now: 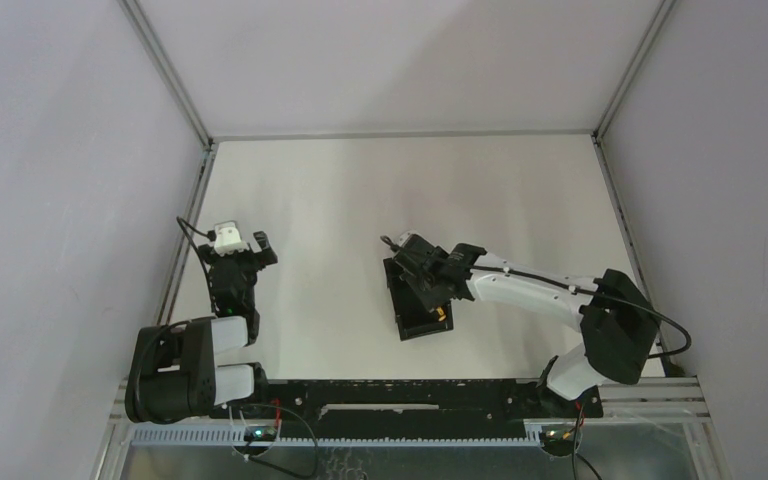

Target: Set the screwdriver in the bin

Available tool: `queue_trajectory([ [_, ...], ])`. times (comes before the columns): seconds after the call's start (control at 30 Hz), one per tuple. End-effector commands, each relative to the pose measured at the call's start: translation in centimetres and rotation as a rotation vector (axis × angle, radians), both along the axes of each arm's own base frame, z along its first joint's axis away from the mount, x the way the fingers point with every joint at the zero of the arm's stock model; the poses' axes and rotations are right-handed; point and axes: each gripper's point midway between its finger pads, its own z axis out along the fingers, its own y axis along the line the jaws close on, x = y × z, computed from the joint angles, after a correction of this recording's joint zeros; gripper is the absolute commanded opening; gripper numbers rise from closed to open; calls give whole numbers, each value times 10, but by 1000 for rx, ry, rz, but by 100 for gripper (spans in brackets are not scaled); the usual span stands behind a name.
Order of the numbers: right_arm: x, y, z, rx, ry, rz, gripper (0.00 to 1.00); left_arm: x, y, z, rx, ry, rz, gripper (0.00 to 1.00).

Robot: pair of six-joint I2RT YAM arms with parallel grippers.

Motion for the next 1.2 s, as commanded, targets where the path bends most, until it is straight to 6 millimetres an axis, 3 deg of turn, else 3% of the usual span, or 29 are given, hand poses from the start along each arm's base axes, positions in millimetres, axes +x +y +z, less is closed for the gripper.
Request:
queue_trajectory([
  [0.0, 2, 12, -3, 34, -10, -9, 0, 11, 2, 26, 21, -71, 4, 100],
  [0.2, 1, 14, -16, 28, 8, -26, 3, 11, 1, 26, 21, -71, 4, 100],
  [0.43, 1, 17, -19, 28, 2, -39, 48, 11, 2, 26, 22, -71, 4, 100],
  [0.53, 2, 22, -7, 67, -24, -31, 61, 11, 1, 26, 21, -72, 3, 100],
  [0.7, 7, 30, 34, 178, -107, -39, 64, 11, 2, 26, 21, -72, 4, 100],
  [0.77, 14, 29, 53, 220, -169, -59, 71, 11, 1, 26, 21, -71, 3, 100],
  [0.9, 23, 18, 74, 255, -230, -111, 86, 11, 2, 26, 22, -72, 5, 100],
  [1.0, 30, 3, 77, 253, -233, -182, 99, 11, 2, 26, 21, -71, 4, 100],
  [1.07, 38, -16, 73, 212, -242, -266, 100, 11, 2, 26, 22, -71, 4, 100],
  [1.17, 54, -62, 64, 122, -243, -459, 100, 11, 2, 26, 22, -70, 4, 100],
])
